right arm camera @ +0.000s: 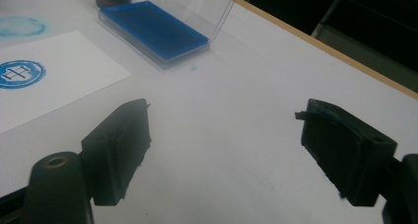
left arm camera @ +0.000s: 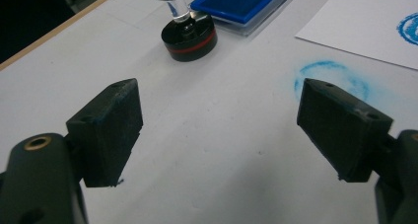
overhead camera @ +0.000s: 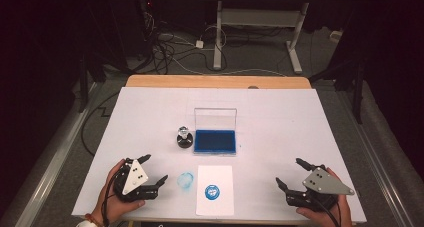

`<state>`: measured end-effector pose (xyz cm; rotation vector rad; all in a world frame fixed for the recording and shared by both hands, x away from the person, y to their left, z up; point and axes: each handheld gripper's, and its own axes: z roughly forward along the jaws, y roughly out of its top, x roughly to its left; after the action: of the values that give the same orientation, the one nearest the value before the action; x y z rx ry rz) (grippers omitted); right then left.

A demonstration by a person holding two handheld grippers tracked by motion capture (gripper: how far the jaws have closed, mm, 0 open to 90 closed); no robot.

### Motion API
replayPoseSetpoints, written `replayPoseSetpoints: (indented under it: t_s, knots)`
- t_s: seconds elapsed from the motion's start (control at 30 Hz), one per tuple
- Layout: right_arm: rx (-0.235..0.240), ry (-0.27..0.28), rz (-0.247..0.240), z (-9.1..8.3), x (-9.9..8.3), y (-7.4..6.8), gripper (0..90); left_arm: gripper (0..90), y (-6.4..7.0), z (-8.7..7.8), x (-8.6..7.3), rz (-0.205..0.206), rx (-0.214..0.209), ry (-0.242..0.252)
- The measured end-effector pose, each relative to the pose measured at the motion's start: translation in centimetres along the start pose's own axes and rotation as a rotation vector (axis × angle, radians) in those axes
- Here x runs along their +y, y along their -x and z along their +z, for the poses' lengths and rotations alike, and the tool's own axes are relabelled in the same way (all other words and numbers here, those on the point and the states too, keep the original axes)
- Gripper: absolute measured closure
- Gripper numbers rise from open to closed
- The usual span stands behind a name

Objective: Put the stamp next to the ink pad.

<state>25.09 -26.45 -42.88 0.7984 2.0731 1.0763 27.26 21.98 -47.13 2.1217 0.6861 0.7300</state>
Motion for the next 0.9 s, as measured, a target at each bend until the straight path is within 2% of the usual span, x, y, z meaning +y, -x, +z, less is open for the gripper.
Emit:
replayPoseSetpoints:
  t_s: [0.17,0.9]
  knots:
    - [-0.011,-0.004,0.004,-0.02,-0.05,0.09,18.3,17.2,-0.01,0.03,-0.02,0.002,0.0,-0.002]
    - [0.002,-0.001,0.008,0.0,-0.15,0.34,18.9,17.3,-0.12,0.41,0.25,0.009,-0.003,-0.016]
